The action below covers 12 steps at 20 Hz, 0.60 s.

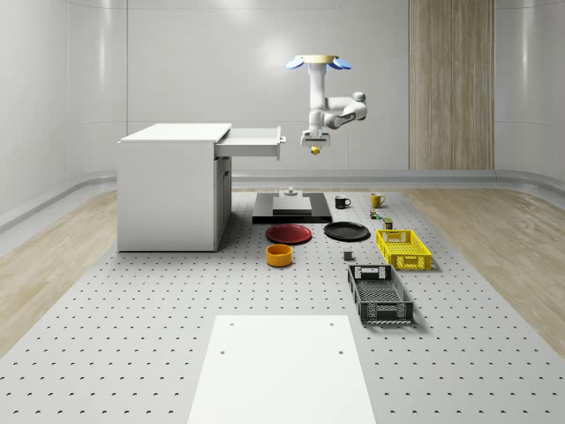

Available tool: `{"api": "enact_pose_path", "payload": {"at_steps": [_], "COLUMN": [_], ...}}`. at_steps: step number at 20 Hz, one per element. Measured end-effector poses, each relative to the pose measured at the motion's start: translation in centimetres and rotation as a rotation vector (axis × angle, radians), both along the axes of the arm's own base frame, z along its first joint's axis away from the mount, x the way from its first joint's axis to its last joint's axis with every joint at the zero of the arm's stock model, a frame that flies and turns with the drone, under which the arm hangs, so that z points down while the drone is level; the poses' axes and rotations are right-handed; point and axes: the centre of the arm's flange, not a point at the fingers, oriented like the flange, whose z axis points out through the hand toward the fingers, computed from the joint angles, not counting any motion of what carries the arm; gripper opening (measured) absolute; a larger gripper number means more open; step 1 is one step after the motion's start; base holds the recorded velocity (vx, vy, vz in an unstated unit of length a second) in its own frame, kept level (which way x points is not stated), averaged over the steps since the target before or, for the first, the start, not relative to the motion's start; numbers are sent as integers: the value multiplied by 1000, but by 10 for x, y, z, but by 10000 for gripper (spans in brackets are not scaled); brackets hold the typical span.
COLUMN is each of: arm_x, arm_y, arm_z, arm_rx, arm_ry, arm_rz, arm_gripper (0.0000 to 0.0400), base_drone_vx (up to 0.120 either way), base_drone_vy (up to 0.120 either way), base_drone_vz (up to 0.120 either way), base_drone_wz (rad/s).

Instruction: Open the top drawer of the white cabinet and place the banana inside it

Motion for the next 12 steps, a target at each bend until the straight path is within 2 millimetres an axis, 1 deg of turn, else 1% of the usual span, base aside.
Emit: {"api": "enact_pose_path", "payload": {"at_steps": [12], "arm_x": [0], "arm_y": [0], "arm_z": [0], "arm_rx": [0], "arm_ry": [0], "arm_rz": [0], "arm_gripper": [190], "base_drone_vx": [-120], "base_drone_vy": [0], "base_drone_vz": [120], "base_drone_wz": [0]}}
